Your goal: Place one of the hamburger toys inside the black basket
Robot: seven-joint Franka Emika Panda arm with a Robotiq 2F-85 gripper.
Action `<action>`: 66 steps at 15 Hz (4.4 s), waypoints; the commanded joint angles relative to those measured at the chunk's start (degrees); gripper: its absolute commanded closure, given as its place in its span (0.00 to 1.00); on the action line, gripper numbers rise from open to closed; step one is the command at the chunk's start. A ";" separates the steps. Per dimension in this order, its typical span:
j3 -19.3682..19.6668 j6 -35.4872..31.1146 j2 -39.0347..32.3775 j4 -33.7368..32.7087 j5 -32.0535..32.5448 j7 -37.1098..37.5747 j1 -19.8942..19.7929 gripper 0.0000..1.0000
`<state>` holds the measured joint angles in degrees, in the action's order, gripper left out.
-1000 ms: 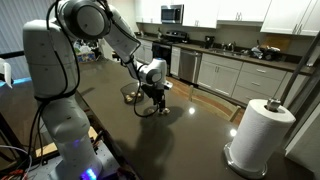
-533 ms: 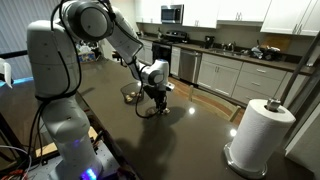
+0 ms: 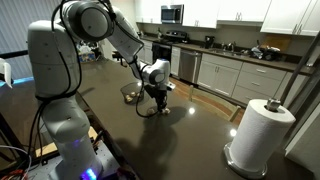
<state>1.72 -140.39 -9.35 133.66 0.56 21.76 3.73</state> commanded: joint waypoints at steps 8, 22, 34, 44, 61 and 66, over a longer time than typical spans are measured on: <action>-0.24 2.39 1.16 -0.38 0.20 1.73 0.06 0.96; -5.13 12.24 13.94 2.42 1.69 4.93 1.74 0.96; -12.37 18.40 22.25 0.22 0.98 1.09 3.43 0.96; -16.06 20.66 19.60 -2.37 0.47 -5.65 7.76 0.96; -17.35 17.63 14.24 -6.91 -2.53 -26.56 12.18 0.96; -17.22 15.97 14.39 -6.66 -4.71 -31.36 12.25 0.96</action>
<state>-16.01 -123.42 5.15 127.22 -1.99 -5.66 15.64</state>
